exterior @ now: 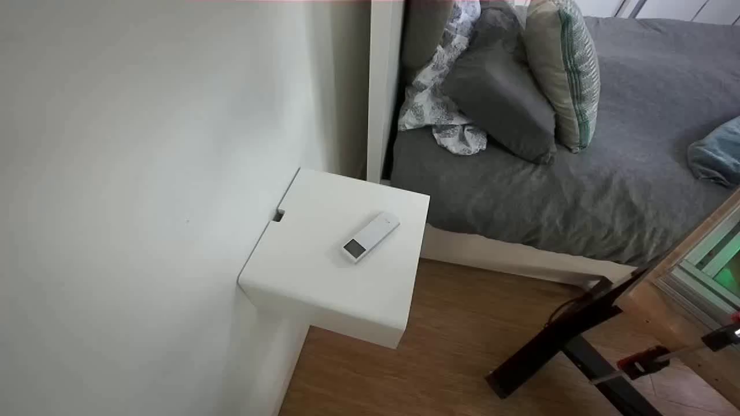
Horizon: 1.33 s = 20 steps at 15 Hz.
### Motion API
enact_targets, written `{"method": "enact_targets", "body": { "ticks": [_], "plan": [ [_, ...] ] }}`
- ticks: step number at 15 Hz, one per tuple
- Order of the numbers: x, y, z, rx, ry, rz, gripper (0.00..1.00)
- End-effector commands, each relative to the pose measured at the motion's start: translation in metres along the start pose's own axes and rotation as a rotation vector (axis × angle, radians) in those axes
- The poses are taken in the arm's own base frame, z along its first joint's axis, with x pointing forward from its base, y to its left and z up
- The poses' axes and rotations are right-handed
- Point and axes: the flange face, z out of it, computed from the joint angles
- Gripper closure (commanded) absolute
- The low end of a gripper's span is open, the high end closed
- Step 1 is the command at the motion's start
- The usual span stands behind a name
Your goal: Put the other pillow on top of the grey pillow
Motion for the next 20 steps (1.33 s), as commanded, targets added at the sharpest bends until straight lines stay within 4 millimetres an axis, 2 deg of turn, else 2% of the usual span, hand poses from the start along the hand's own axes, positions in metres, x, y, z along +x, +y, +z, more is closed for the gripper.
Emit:
{"method": "enact_targets", "body": {
  "ticks": [1, 10, 13, 16, 20],
  "plan": [
    [0.000, 0.000, -0.001, 0.000, -0.001, 0.000, 0.00],
    [0.000, 0.000, -0.001, 0.000, -0.001, 0.000, 0.00],
    [0.025, 0.004, 0.002, 0.011, 0.070, 0.151, 0.00],
    [0.055, 0.038, -0.003, -0.002, 0.162, 0.299, 0.00],
    [0.086, 0.104, -0.005, -0.074, 0.207, 0.501, 0.00]
  ]
}}
